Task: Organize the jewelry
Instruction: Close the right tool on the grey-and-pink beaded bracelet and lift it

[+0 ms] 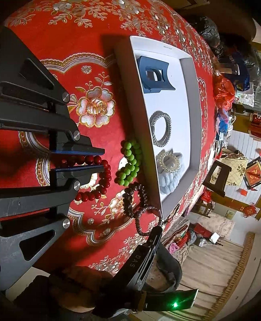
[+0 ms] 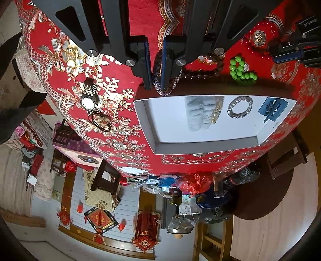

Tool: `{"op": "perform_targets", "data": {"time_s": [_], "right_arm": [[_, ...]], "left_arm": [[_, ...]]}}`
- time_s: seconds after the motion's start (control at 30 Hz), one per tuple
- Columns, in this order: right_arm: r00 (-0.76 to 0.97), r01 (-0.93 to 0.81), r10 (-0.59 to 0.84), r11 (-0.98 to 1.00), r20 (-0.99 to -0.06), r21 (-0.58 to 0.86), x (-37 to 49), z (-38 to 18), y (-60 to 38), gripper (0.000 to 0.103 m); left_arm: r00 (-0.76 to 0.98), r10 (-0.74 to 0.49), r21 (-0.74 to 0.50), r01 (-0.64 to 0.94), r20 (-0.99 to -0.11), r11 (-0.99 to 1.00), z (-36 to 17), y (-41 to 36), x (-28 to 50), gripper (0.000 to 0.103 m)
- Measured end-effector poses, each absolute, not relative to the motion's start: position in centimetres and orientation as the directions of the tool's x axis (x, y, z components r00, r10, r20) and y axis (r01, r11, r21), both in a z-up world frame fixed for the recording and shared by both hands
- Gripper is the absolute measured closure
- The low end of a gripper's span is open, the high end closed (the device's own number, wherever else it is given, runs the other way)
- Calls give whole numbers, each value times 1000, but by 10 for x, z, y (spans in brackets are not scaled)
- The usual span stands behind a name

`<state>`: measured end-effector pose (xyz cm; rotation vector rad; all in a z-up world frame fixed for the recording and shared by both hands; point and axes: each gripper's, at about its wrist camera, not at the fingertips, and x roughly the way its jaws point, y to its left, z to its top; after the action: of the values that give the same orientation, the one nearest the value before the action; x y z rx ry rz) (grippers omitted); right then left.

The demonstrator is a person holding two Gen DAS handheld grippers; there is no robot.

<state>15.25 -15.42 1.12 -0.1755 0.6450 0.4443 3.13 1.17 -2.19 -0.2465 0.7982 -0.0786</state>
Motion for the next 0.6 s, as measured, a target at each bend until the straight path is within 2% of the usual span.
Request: {"op": "perform_targets", "data": {"time_s": [0.6], "right_arm": [[715, -448, 348, 894, -606, -16, 150, 12, -155, 95]], "left_arm": [[708, -162, -253, -24, -688, 967, -20, 13, 27, 95]]}}
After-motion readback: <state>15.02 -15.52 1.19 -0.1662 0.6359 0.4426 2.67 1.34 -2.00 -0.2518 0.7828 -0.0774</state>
